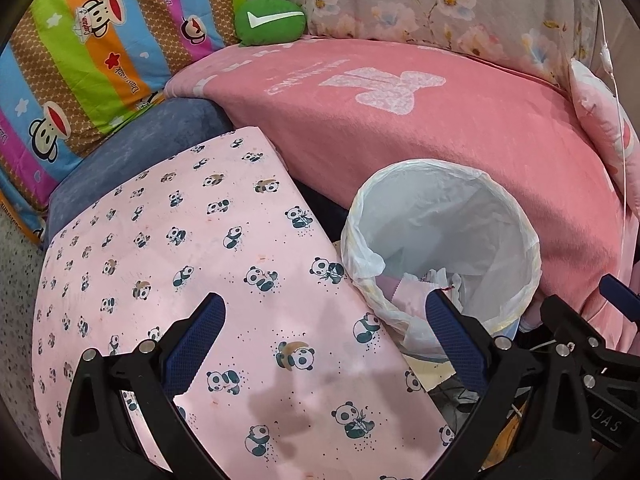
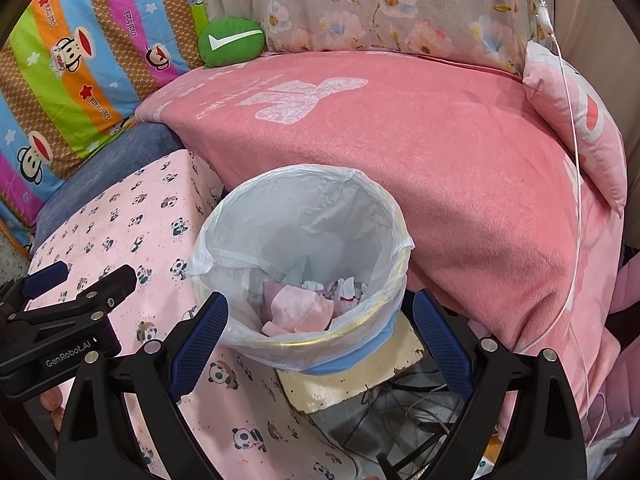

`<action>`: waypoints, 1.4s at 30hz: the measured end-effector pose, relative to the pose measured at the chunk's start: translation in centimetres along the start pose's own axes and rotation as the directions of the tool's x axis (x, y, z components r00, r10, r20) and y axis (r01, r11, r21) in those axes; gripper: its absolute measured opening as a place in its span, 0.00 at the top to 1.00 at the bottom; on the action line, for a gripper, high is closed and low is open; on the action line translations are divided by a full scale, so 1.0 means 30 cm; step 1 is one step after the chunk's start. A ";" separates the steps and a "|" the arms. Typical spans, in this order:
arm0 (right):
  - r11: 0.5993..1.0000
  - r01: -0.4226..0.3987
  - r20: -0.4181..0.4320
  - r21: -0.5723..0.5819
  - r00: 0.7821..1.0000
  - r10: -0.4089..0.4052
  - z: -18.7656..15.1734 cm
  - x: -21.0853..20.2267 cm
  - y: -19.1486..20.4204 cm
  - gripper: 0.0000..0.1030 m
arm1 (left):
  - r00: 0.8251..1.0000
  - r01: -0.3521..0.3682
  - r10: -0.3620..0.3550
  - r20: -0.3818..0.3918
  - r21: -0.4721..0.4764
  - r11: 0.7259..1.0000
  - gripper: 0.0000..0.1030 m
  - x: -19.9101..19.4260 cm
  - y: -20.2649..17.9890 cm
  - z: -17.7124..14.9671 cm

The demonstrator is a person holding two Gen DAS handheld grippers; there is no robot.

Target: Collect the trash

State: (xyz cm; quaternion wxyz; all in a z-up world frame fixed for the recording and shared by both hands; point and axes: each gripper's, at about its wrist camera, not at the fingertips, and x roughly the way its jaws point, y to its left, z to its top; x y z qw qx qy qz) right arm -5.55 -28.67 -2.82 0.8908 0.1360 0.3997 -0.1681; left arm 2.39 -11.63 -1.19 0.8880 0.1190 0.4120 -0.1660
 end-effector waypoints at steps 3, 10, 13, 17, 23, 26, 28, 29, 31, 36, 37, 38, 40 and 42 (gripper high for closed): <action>1.000 0.002 -0.004 -0.001 1.000 -0.002 -0.007 0.002 -0.004 0.11 | 1.000 0.001 -0.001 -0.006 0.004 1.000 0.07 0.002 -0.006 -0.009; 1.000 0.009 -0.009 0.003 1.000 -0.009 -0.017 0.010 -0.011 0.11 | 1.000 0.003 -0.002 -0.015 0.008 1.000 0.07 0.007 -0.014 -0.018; 1.000 0.011 -0.010 0.005 1.000 -0.011 -0.020 0.012 -0.016 0.11 | 1.000 0.005 -0.004 -0.018 0.006 1.000 0.07 0.008 -0.017 -0.021; 1.000 0.011 -0.011 0.003 1.000 -0.011 -0.020 0.013 -0.016 0.11 | 1.000 0.007 -0.007 -0.024 0.002 1.000 0.07 0.012 -0.018 -0.025; 1.000 0.011 -0.012 0.003 1.000 -0.011 -0.021 0.013 -0.018 0.11 | 1.000 0.009 -0.009 -0.026 0.000 1.000 0.07 0.015 -0.016 -0.026; 1.000 0.011 -0.012 0.002 1.000 -0.011 -0.021 0.013 -0.017 0.11 | 1.000 0.007 -0.007 -0.027 0.002 1.000 0.07 0.017 -0.017 -0.028; 1.000 0.011 -0.013 0.003 1.000 -0.011 -0.021 0.013 -0.017 0.11 | 1.000 0.008 -0.008 -0.029 0.001 1.000 0.07 0.019 -0.017 -0.030; 1.000 0.011 -0.015 0.002 1.000 -0.011 -0.025 0.016 -0.018 0.11 | 1.000 0.008 -0.008 -0.029 0.001 1.000 0.07 0.019 -0.017 -0.030; 1.000 0.012 -0.016 0.001 1.000 -0.012 -0.030 0.019 -0.020 0.11 | 1.000 0.007 -0.007 -0.029 0.002 1.000 0.07 0.020 -0.017 -0.029; 1.000 0.026 -0.016 -0.010 1.000 -0.026 -0.039 0.023 -0.012 0.11 | 0.999 0.007 -0.007 -0.032 0.000 1.000 0.07 0.022 -0.013 -0.032; 1.000 0.027 -0.017 -0.011 0.999 -0.027 -0.038 0.024 -0.009 0.11 | 0.999 0.007 -0.007 -0.032 0.000 1.000 0.07 0.022 -0.013 -0.033; 1.000 0.029 -0.020 -0.012 0.999 -0.029 -0.036 0.025 -0.004 0.11 | 0.999 0.007 -0.007 -0.032 -0.001 1.000 0.07 0.022 -0.012 -0.033; 1.000 0.028 -0.022 -0.010 0.999 -0.028 -0.032 0.027 -0.004 0.11 | 0.999 0.007 -0.007 -0.032 0.000 1.000 0.07 0.022 -0.013 -0.032; 1.000 0.021 -0.021 -0.005 1.000 -0.021 -0.033 0.027 -0.010 0.11 | 0.999 0.006 -0.006 -0.033 -0.002 1.000 0.07 0.023 -0.012 -0.033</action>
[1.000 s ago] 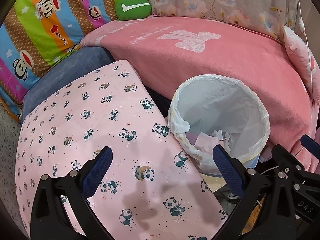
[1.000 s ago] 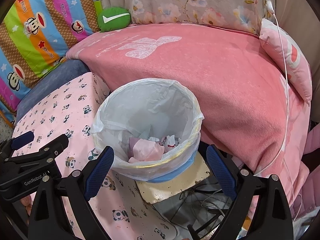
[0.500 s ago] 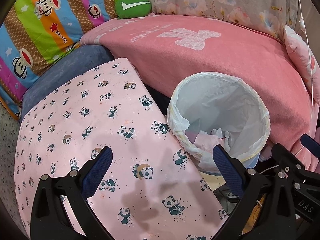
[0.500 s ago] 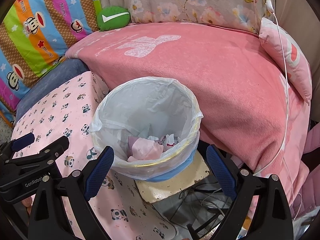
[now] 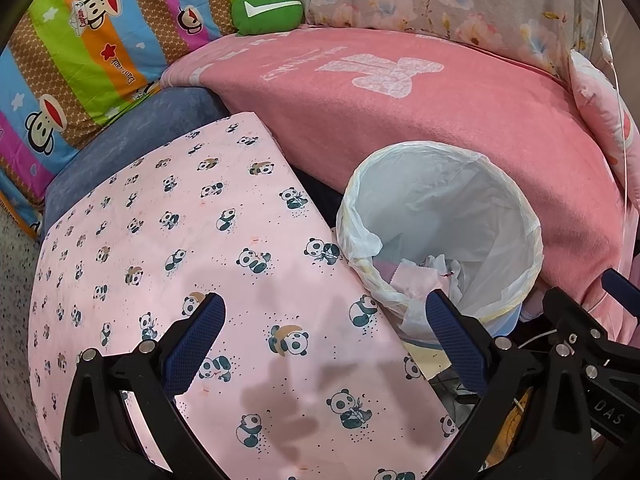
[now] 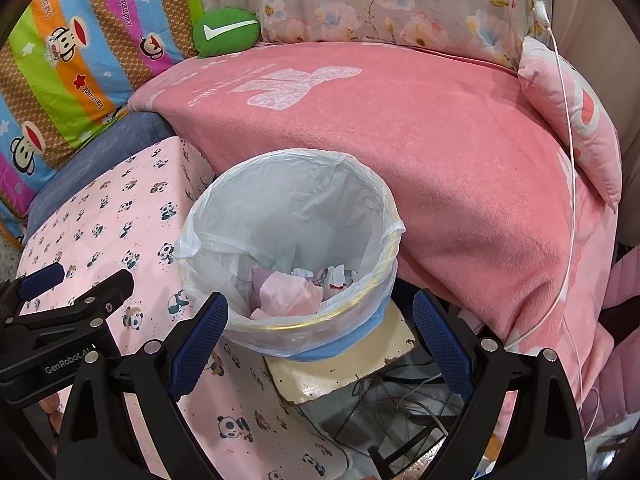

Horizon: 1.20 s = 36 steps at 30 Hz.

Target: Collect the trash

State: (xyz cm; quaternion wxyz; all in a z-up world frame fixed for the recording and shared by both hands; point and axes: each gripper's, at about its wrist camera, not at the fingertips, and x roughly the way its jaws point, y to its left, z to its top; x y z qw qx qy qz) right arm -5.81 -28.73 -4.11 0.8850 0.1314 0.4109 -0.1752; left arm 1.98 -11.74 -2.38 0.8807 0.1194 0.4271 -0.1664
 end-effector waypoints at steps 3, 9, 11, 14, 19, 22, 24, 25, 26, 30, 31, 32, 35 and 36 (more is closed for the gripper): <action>1.000 -0.016 0.004 -0.003 1.000 0.016 -0.002 0.002 -0.007 0.11 | 1.000 0.001 -0.001 0.000 -0.002 1.000 0.07 0.002 0.002 -0.002; 1.000 -0.011 0.014 -0.010 1.000 0.011 0.001 0.004 -0.004 0.11 | 1.000 -0.001 0.001 0.001 0.002 1.000 0.07 0.002 0.006 -0.003; 1.000 -0.021 0.014 -0.012 1.000 0.021 0.003 0.008 -0.006 0.11 | 1.000 -0.001 0.001 0.000 0.001 1.000 0.07 0.003 0.007 -0.004; 1.000 -0.020 0.016 -0.014 1.000 0.020 0.007 0.008 -0.010 0.11 | 1.000 -0.001 0.001 0.003 0.007 1.000 0.07 0.000 0.005 -0.004; 1.000 -0.011 0.023 -0.025 1.000 0.011 0.013 0.010 0.003 0.11 | 1.000 -0.001 0.001 0.004 0.009 1.000 0.07 0.000 0.006 -0.005; 0.999 -0.006 0.023 -0.034 1.000 0.007 0.018 0.011 0.008 0.11 | 1.000 -0.002 0.002 0.003 0.008 1.000 0.07 0.000 0.007 -0.005; 0.999 -0.005 0.021 -0.040 1.000 0.006 0.021 0.011 0.011 0.11 | 1.000 -0.002 0.002 0.003 0.008 1.000 0.07 -0.001 0.009 -0.006; 0.999 -0.005 0.021 -0.040 1.000 0.006 0.021 0.011 0.012 0.11 | 1.000 -0.002 0.002 0.003 0.008 1.000 0.07 -0.002 0.009 -0.006; 0.999 -0.004 0.019 -0.042 1.000 0.005 0.023 0.012 0.013 0.11 | 1.000 -0.001 0.001 0.004 0.009 1.000 0.07 -0.002 0.009 -0.006; 0.999 -0.002 0.017 -0.046 1.000 0.003 0.023 0.013 0.020 0.11 | 1.000 0.000 0.000 0.002 0.014 1.000 0.07 0.002 0.011 -0.006; 0.999 -0.003 0.016 -0.048 1.000 0.004 0.023 0.014 0.023 0.11 | 1.000 0.000 0.000 0.001 0.015 1.000 0.07 0.003 0.013 -0.006; 0.999 -0.004 0.014 -0.049 1.000 0.005 0.024 0.014 0.025 0.11 | 1.000 0.001 -0.001 0.001 0.017 1.000 0.07 0.004 0.013 -0.007; 0.998 -0.004 0.010 -0.056 1.000 0.004 0.022 0.020 0.030 0.11 | 1.000 -0.002 0.001 0.002 0.020 1.000 0.07 0.004 0.013 -0.008; 0.999 -0.005 0.010 -0.054 1.000 0.005 0.023 0.020 0.030 0.11 | 1.000 0.000 0.000 0.001 0.020 1.000 0.07 0.005 0.014 -0.007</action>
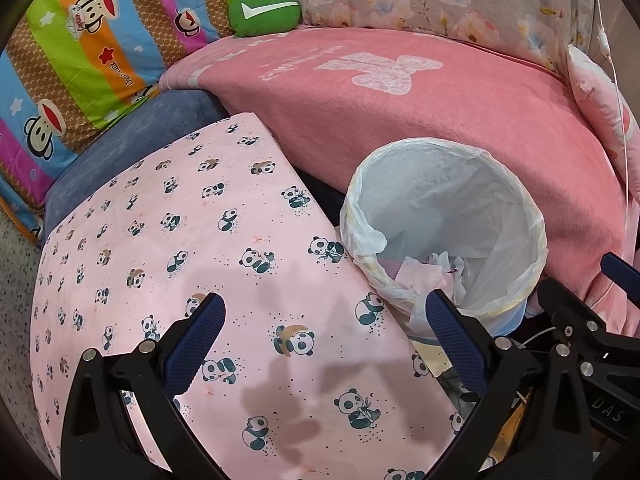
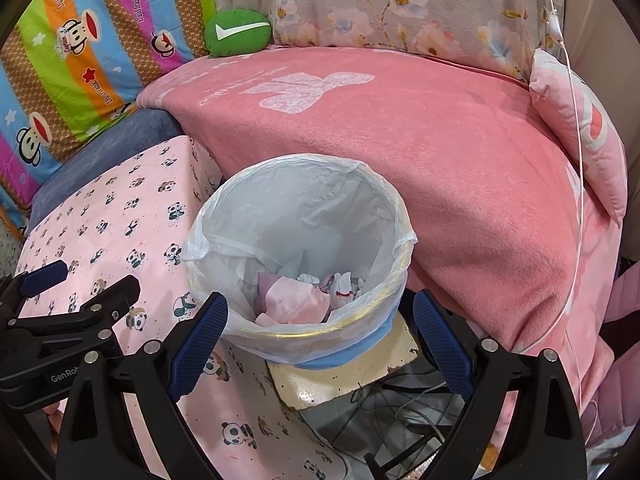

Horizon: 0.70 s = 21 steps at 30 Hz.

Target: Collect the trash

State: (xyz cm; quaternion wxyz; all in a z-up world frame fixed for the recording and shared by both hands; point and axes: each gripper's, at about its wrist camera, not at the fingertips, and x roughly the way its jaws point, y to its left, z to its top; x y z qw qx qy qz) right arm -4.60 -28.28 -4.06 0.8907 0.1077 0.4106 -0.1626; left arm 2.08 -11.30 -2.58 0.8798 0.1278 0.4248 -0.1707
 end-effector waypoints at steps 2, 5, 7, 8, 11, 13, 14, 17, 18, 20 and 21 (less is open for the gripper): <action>1.000 0.001 -0.001 -0.002 1.000 -0.001 0.001 0.001 0.001 0.11 | 1.000 0.000 0.000 0.000 -0.002 1.000 0.07 0.000 0.003 0.001; 1.000 0.001 -0.002 0.001 1.000 -0.001 0.001 0.003 0.005 0.11 | 1.000 0.000 0.000 -0.002 -0.004 1.000 0.07 0.003 0.007 0.001; 1.000 0.003 -0.001 -0.002 1.000 -0.003 0.001 0.004 0.007 0.11 | 1.000 -0.001 0.001 -0.003 -0.005 1.000 0.07 0.005 0.009 0.001; 1.000 0.002 -0.001 -0.002 1.000 -0.002 0.002 0.007 0.008 0.11 | 1.000 -0.001 0.001 -0.005 -0.006 1.000 0.07 0.006 0.010 0.001; 1.000 0.002 -0.003 -0.004 1.000 -0.002 0.002 0.009 0.012 0.11 | 1.000 -0.001 0.001 -0.006 -0.006 1.000 0.07 0.008 0.011 0.001; 1.000 0.001 -0.003 -0.003 1.000 -0.001 0.003 0.008 0.009 0.11 | 1.000 0.000 0.000 -0.006 -0.006 1.000 0.07 0.007 0.011 0.001; 1.000 0.002 -0.004 -0.003 1.000 -0.002 0.003 0.008 0.011 0.11 | 1.000 0.000 0.000 -0.006 -0.006 1.000 0.07 0.008 0.011 0.001; 1.000 0.002 -0.003 -0.004 1.000 -0.002 0.004 0.009 0.010 0.11 | 1.000 0.001 -0.001 -0.006 -0.007 1.000 0.07 0.007 0.010 0.002; 1.000 0.003 -0.003 -0.003 1.000 -0.003 0.004 0.009 0.009 0.11 | 1.000 0.002 -0.002 -0.007 -0.007 1.000 0.07 0.009 0.010 0.002; 1.000 0.003 -0.005 -0.002 1.000 -0.003 0.005 0.013 0.008 0.11 | 1.000 0.003 -0.003 -0.008 -0.006 1.000 0.07 0.013 0.009 0.001; 1.000 0.004 -0.006 -0.001 1.000 -0.004 0.004 0.015 0.007 0.11 | 1.000 0.005 -0.005 -0.009 -0.004 1.000 0.07 0.016 0.008 -0.001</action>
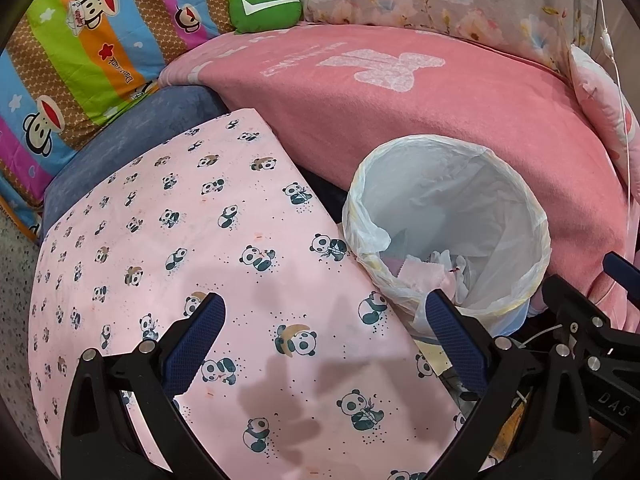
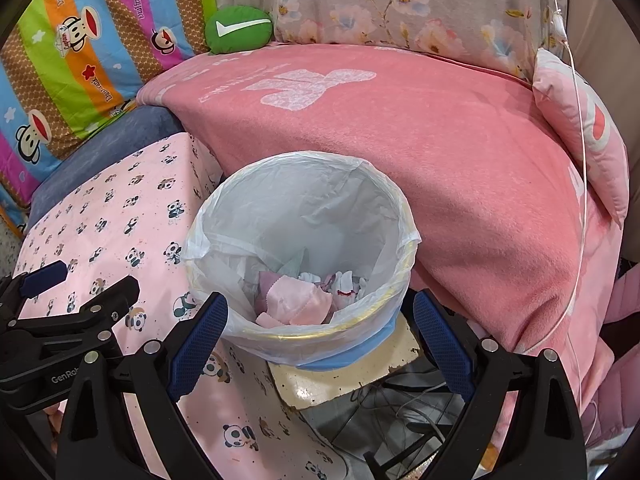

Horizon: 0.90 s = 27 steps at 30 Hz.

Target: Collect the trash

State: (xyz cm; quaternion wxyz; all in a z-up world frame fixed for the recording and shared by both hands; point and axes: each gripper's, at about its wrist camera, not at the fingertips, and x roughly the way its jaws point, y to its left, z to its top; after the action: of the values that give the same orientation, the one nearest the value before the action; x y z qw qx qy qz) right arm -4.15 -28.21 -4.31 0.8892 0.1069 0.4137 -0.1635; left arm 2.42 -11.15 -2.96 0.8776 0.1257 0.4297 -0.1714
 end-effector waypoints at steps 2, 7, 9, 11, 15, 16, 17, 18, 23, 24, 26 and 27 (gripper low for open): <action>1.000 -0.001 -0.002 0.002 1.000 0.001 -0.001 0.002 -0.004 0.11 | 1.000 0.002 -0.002 -0.002 0.001 1.000 0.07 0.004 -0.001 -0.002; 1.000 0.004 0.001 0.004 1.000 -0.004 -0.003 0.000 -0.010 0.11 | 1.000 0.004 -0.004 -0.002 0.001 1.000 0.07 0.004 -0.001 -0.005; 1.000 0.012 0.006 0.012 1.000 -0.012 -0.003 -0.001 -0.014 0.11 | 1.000 0.004 -0.004 0.000 0.001 1.000 0.07 0.001 0.000 -0.005; 1.000 0.019 0.012 0.016 1.000 -0.019 -0.002 -0.003 -0.022 0.11 | 1.000 0.006 -0.006 0.002 0.000 1.000 0.07 0.000 0.001 -0.006; 1.000 0.009 0.014 0.019 1.000 -0.009 0.002 -0.002 -0.033 0.11 | 1.000 0.009 -0.009 0.004 0.001 1.000 0.07 -0.003 0.000 -0.005; 1.000 0.003 0.013 0.020 1.000 -0.003 0.006 -0.002 -0.038 0.11 | 1.000 0.010 -0.010 0.005 0.001 1.000 0.07 -0.004 -0.001 -0.005; 1.000 -0.005 0.013 0.020 1.000 0.004 0.008 -0.002 -0.041 0.11 | 1.000 0.011 -0.011 0.004 0.002 1.000 0.07 -0.004 -0.002 -0.005; 1.000 -0.013 0.011 0.026 1.000 0.013 0.006 -0.003 -0.039 0.11 | 1.000 0.011 -0.011 0.005 0.003 1.000 0.07 -0.005 -0.003 -0.004; 1.000 0.007 0.019 0.023 1.000 -0.008 0.006 -0.002 -0.022 0.11 | 1.000 0.012 -0.012 0.001 0.008 1.000 0.07 -0.001 -0.006 -0.007; 1.000 0.013 0.019 0.019 1.000 -0.013 0.005 -0.001 -0.017 0.11 | 1.000 0.012 -0.012 0.001 0.009 1.000 0.07 -0.001 -0.008 -0.007; 1.000 0.015 0.019 0.019 1.000 -0.016 0.007 0.002 -0.013 0.11 | 1.000 0.014 -0.014 0.001 0.011 1.000 0.07 0.000 -0.009 -0.008; 1.000 0.016 0.018 0.019 1.000 -0.017 0.008 0.002 -0.011 0.11 | 1.000 0.015 -0.015 0.000 0.011 1.000 0.07 0.001 -0.010 -0.008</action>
State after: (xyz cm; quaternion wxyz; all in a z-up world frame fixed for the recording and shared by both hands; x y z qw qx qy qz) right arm -4.07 -28.61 -4.22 0.8904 0.1102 0.4051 -0.1757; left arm 2.13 -11.35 -3.14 0.8755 0.1275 0.4297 -0.1804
